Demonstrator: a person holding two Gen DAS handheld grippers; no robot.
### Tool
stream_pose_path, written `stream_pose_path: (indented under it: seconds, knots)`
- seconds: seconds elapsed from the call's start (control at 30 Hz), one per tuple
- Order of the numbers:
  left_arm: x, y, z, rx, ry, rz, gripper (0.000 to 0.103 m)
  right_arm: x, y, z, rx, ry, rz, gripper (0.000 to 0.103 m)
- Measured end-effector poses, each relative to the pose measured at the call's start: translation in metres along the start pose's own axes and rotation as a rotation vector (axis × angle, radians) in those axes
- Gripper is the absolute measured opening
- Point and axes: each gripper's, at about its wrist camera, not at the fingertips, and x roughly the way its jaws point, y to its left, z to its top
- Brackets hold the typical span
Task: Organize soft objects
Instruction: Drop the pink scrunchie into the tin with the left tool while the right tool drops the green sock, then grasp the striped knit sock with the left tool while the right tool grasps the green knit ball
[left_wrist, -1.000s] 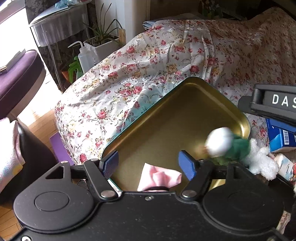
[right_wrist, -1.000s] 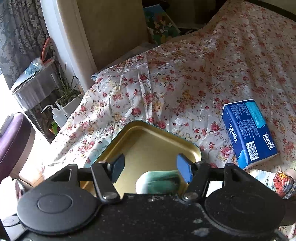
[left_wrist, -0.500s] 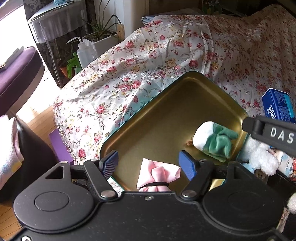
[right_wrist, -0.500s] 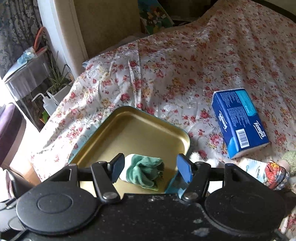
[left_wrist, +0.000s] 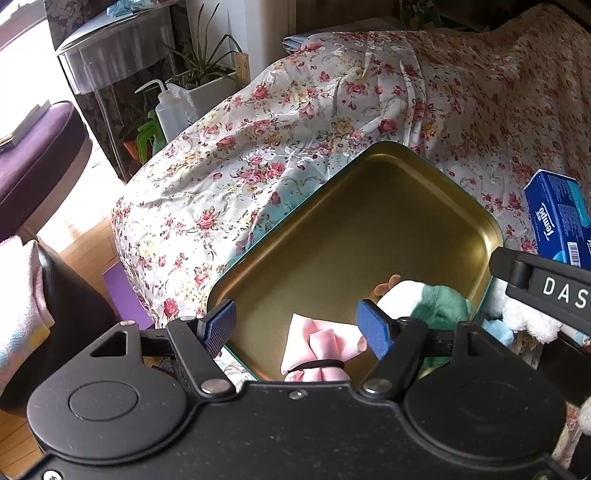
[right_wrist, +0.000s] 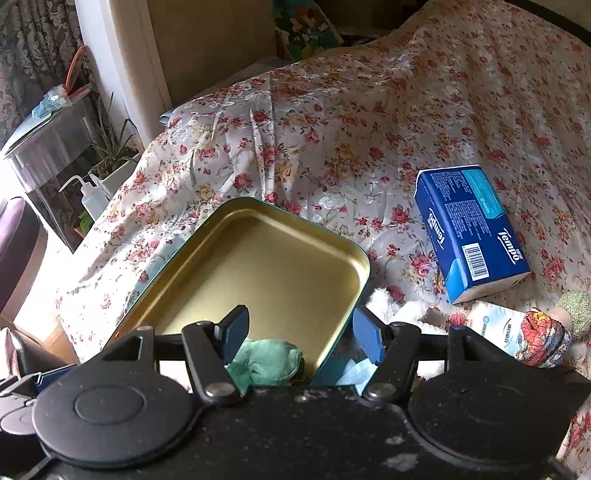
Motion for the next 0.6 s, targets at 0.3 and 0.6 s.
stream_pose_path:
  seconds: [0.3, 0.6]
  knots:
    - [-0.002, -0.003, -0.001, 0.010, -0.009, -0.005, 0.069, -0.003, -0.002, -0.003, 0.002, -0.002, -0.005, 0.062]
    - [-0.008, -0.014, -0.004, 0.055, -0.031, -0.022, 0.069, -0.010, -0.021, -0.016, 0.024, -0.004, -0.009, 0.063]
